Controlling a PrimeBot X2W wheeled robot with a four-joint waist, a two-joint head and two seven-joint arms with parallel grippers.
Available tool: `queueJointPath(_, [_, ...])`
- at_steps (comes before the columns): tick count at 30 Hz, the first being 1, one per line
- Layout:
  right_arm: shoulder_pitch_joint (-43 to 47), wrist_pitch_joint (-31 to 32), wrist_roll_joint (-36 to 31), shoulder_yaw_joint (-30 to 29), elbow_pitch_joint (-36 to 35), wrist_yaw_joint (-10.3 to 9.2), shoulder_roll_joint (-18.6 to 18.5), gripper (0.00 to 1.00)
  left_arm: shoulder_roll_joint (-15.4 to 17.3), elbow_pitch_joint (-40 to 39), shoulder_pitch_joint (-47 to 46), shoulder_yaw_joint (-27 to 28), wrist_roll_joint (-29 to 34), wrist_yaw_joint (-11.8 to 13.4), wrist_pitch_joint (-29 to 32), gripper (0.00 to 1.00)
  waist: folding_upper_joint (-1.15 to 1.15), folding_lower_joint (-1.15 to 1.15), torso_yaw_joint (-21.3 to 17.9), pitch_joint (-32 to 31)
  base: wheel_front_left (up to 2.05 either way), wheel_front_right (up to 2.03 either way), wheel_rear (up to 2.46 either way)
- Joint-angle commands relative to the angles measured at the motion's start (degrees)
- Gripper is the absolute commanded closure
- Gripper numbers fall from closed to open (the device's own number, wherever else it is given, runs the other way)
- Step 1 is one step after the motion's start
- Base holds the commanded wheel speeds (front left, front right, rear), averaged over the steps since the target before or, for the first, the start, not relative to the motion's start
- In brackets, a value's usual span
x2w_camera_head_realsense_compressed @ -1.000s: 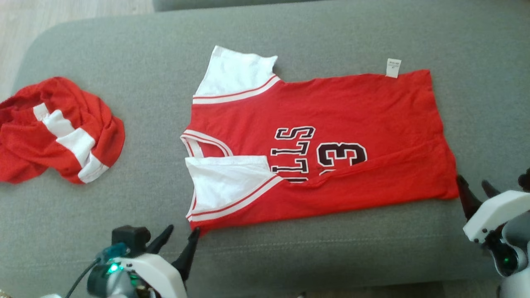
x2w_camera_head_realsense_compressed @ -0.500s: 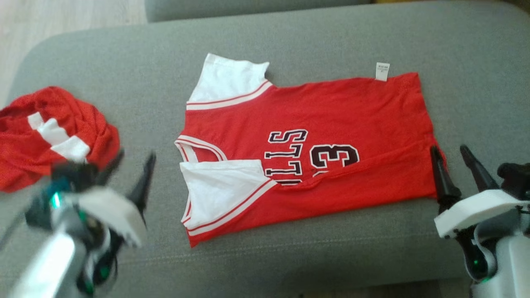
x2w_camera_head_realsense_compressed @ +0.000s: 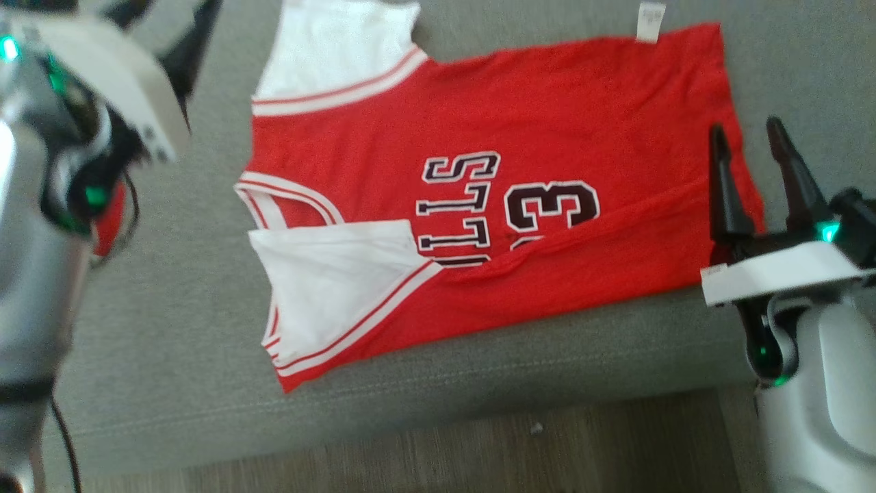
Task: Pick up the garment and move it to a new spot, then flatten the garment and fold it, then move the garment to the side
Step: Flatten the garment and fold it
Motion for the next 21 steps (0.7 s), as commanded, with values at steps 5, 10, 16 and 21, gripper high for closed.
queueJointPath(5, [-4.6, -1.9, -0.7, 2.7, -1.0, 0.35, 0.3, 0.00, 1.5, 6.0, -12.3, 0.3, 0.6, -1.7, 4.3, 0.00, 0.00, 0.00, -3.2, 8.6, 0.00, 0.00, 0.00])
queueJointPath(10, [-7.0, -3.2, -0.1, 3.8, -1.3, 0.35, 1.4, 0.00, 1.0, 13.5, -19.6, -1.1, 1.7, -2.5, 6.1, 0.00, 0.00, 0.00, -5.4, 13.1, 0.00, 0.00, 0.00])
queueJointPath(16, [-7.9, -5.1, 0.4, 3.7, -0.1, 0.35, 1.9, 0.00, 2.5, 20.3, -24.3, -3.8, 4.4, -3.4, 6.7, 0.00, 0.00, 0.00, -7.8, 16.0, 0.00, 0.00, 0.00])
queueJointPath(21, [-8.6, -6.1, 0.8, 4.3, 1.5, 0.35, 2.4, 0.00, 4.6, 24.2, -25.8, -5.0, 5.0, -4.1, 6.3, 0.00, 0.00, 0.00, -9.8, 17.1, 0.00, 0.00, 0.00])
